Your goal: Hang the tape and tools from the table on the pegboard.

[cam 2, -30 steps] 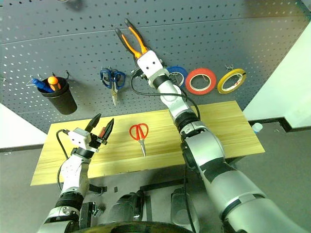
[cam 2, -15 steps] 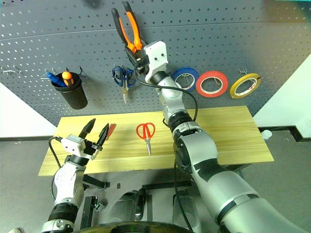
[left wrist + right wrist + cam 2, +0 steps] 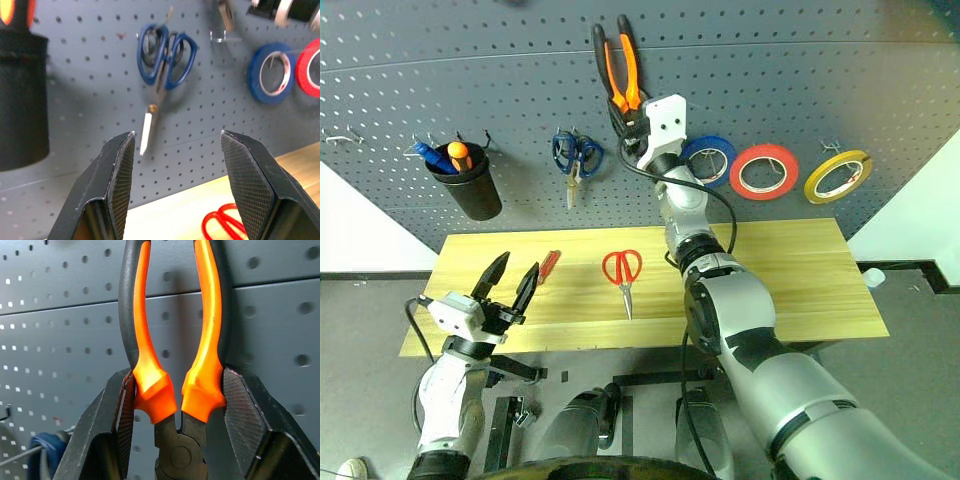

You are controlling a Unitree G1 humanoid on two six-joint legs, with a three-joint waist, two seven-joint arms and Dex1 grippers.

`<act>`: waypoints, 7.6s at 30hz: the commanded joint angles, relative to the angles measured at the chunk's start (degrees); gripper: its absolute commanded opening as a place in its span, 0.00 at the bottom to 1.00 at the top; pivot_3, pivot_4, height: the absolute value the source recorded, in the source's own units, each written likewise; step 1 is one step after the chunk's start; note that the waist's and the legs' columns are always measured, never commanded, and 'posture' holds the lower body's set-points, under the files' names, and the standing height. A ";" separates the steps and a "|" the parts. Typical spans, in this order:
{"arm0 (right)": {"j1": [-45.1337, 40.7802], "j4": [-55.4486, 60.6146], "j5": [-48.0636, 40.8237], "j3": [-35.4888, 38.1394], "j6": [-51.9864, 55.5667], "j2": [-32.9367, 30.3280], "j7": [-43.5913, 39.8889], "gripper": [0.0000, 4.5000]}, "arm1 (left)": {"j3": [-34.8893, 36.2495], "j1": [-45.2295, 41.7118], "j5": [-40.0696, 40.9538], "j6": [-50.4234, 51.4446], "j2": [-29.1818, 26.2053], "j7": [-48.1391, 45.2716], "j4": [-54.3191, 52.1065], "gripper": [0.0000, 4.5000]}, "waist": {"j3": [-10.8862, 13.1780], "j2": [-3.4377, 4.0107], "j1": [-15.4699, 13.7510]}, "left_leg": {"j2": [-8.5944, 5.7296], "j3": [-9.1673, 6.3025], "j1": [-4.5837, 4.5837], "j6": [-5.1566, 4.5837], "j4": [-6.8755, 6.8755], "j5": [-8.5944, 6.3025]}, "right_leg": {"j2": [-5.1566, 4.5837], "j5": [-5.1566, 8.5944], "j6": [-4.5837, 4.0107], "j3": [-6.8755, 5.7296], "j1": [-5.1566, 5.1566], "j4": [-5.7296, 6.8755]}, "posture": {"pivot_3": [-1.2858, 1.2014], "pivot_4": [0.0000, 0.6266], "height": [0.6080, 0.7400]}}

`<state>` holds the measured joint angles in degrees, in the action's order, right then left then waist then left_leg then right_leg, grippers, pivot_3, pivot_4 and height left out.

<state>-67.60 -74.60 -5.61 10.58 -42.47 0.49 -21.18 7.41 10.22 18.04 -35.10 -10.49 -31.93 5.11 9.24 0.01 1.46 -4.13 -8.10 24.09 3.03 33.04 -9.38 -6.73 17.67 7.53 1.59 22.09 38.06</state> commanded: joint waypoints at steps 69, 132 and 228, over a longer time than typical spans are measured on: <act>56.85 84.09 -22.83 -21.80 44.58 -39.61 -25.18 1.00 | -9.58 -17.45 -8.59 64.76 6.85 29.78 -6.83 0.97 | 1.01 -0.61 -0.57 | -0.01 0.11 0.40 0.33 0.24 0.20 | -0.13 0.19 -0.06 -0.17 0.04 -0.19 | 0.50 0.24 0.88; 62.22 76.89 -16.95 -11.10 51.38 -33.35 -33.54 1.00 | 5.75 -60.89 -2.44 79.32 24.24 51.30 50.98 0.01 | 1.01 -0.80 1.05 | -0.13 0.12 0.36 0.08 1.15 0.01 | -0.08 -0.40 0.79 -0.35 -0.80 -0.79 | 0.47 0.20 0.88; 58.38 73.61 -19.51 -10.20 47.23 -30.43 -43.32 1.00 | -17.31 -41.58 -8.98 79.20 10.36 30.31 13.10 0.07 | 2.06 -1.02 1.11 | -0.07 0.16 0.40 0.02 1.09 -0.06 | -0.09 -0.41 0.73 -0.26 -0.70 -0.81 | 0.49 0.32 0.88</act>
<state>-8.25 -2.47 -23.14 -0.80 5.02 -30.37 -64.09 -7.94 -33.57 10.08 46.58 1.73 2.49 24.71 11.31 -1.01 2.57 -4.17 -7.93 24.49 3.06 34.12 -9.45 -6.82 17.26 8.25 1.35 21.40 37.25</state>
